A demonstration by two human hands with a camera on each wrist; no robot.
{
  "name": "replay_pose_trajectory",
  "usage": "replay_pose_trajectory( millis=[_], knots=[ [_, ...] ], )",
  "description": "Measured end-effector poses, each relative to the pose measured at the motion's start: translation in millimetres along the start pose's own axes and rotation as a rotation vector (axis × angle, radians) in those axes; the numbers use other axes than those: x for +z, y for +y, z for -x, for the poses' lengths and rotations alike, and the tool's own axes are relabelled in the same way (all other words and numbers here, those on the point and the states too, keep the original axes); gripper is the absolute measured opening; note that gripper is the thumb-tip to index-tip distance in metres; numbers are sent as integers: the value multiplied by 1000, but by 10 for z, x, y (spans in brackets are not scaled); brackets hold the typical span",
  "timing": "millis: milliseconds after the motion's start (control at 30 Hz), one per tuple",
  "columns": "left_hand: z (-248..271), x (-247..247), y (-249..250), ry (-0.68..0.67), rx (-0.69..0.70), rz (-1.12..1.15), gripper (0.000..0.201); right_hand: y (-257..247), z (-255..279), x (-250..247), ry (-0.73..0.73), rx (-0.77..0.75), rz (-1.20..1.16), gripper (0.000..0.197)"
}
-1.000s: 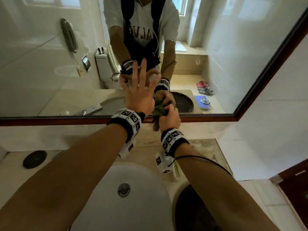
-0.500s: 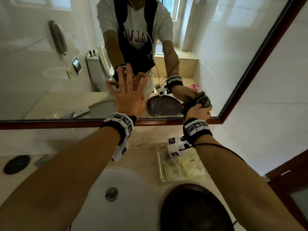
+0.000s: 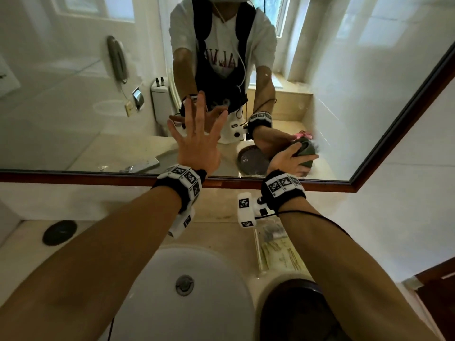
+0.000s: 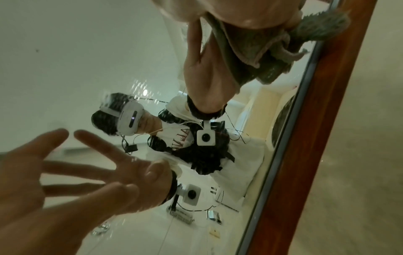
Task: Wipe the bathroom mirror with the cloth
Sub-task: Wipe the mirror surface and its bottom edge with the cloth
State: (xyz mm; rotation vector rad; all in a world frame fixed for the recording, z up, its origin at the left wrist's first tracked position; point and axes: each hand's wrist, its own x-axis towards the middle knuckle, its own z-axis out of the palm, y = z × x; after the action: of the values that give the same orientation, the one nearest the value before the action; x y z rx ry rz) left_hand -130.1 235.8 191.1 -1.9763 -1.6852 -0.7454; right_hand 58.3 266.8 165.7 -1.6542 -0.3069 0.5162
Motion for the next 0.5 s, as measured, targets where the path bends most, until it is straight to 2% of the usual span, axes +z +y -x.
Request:
replay_pose_trajectory(
  millis=[233, 400, 500],
  knots=[
    [54, -76, -655, -54, 20, 6, 106, 8, 942, 491, -89, -9, -28, 85],
    [124, -112, -1262, -40, 4, -21, 102, 140, 1764, 834, -223, -68, 23, 90],
    [154, -137, -1459, -35, 14, -31, 99, 256, 2058, 931, -324, -118, 21, 89]
  ],
)
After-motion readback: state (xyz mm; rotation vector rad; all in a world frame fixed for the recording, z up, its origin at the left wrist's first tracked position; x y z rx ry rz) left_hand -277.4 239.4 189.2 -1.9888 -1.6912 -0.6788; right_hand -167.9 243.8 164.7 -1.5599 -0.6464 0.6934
